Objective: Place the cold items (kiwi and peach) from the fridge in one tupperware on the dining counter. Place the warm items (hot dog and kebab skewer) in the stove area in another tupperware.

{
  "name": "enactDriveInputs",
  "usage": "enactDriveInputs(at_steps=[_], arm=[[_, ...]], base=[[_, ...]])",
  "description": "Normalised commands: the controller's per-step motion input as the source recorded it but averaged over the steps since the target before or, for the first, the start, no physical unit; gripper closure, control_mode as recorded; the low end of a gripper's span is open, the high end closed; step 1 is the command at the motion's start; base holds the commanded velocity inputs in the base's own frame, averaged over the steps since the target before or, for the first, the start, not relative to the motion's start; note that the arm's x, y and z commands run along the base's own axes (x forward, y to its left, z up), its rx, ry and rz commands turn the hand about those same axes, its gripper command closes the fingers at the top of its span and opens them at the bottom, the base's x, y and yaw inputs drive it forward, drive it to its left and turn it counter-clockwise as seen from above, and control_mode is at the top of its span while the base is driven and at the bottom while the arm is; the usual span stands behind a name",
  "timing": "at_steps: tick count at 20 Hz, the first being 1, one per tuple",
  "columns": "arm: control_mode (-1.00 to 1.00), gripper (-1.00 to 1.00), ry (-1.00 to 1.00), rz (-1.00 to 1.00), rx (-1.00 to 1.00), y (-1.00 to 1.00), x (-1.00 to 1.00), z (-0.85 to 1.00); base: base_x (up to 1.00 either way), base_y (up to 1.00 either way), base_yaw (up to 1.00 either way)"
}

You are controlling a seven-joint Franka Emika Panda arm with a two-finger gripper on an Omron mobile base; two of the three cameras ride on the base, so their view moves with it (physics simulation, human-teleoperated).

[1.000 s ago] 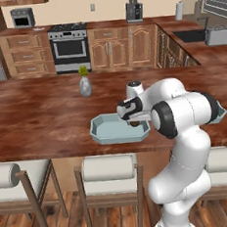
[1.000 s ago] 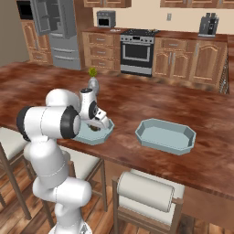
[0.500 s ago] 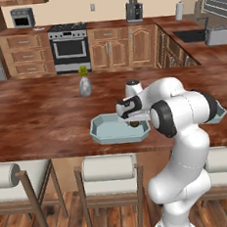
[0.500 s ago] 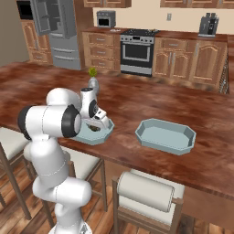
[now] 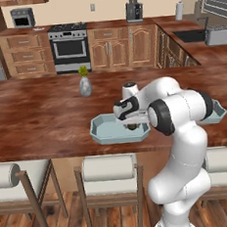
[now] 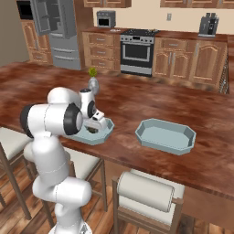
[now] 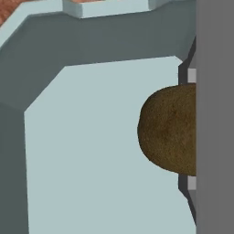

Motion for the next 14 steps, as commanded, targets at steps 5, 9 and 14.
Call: enactDriveInputs(at_steps=[5,9,14], arm=[[-1.00,1.00,0.12,0.00,0.00,0.00,0.21,-0.25],[-1.00,1.00,0.11,0.01,0.00,0.00,0.23,-0.23],[-1.00,-1.00,0.02,0.00,0.00,0.00,0.04,-0.05]], base=[[0.00,0.00,0.00],[0.00,0.00,0.00],[0.00,0.00,0.00]])
